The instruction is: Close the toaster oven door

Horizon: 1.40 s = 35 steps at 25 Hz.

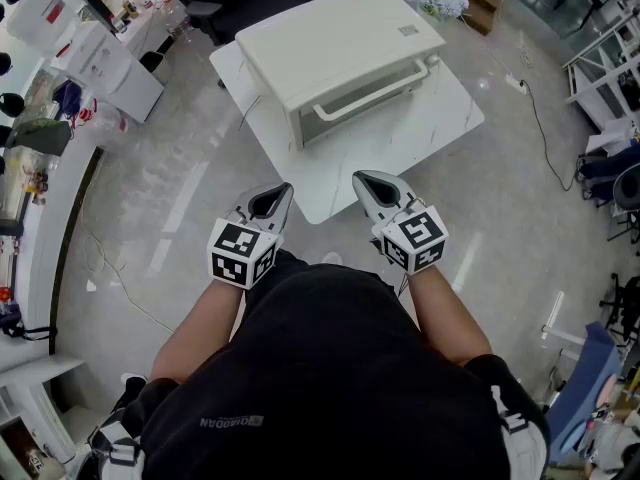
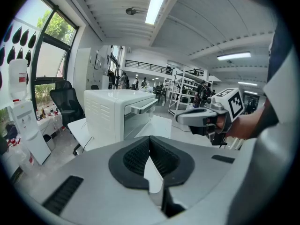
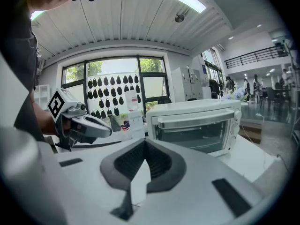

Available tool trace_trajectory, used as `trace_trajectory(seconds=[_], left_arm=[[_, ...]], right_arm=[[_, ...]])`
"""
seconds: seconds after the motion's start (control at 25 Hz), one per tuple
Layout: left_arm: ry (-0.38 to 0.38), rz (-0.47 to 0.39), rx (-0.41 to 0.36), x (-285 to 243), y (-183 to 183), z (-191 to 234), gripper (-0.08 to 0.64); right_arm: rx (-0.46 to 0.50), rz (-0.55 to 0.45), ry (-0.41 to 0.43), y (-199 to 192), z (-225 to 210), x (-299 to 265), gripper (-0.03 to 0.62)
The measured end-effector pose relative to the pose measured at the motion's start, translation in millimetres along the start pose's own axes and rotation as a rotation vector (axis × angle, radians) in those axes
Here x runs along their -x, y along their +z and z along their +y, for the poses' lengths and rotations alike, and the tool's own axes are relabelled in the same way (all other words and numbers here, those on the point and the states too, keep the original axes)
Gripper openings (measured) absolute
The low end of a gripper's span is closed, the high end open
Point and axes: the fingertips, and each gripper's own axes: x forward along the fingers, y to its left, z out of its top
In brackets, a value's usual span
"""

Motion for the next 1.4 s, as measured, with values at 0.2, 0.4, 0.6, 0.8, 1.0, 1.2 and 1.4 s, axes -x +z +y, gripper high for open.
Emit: trace_trajectory(seconds=[0.2, 0.4, 0.6, 0.8, 1.0, 1.2, 1.4], left_arm=[[-0.001, 0.0, -0.001, -0.7, 1.4, 0.9, 0.003], [0.002, -0.004, -0.001, 1.0, 2.1, 1.6, 0.003], [0.001, -0.006, -0.002, 0.8, 2.3, 1.1, 0.003], [0.004, -0.005, -0.002, 0.9, 1.9, 1.5, 0.003], [0.005, -0.004, -0.001, 2.0, 2.2, 1.0, 0.003], [0.006, -0.006, 0.0, 1.3, 2.7, -0.4, 0.003], [0.007, -0.009, 0.001, 1.0, 2.9, -0.7, 0.003]], right_arm=[[0.002, 0.0, 0.003, 1.7, 0.0, -0.9, 0.002], [-0.001, -0.002, 0.004, 2.0, 1.7, -0.7, 0.002], [-0.008, -0.004, 0.01, 2.1, 2.5, -1.2, 0.002], [-0.013, 0.0, 0.014, 0.3, 3.1, -1.9, 0.002], [-0.015, -0.001, 0.016, 1.5, 4.2, -0.9, 0.002], [-0.017, -0.004, 0.016, 2.0, 3.8, -0.1, 0.002], [-0.02, -0.006, 0.014, 1.9, 2.6, 0.4, 0.002]])
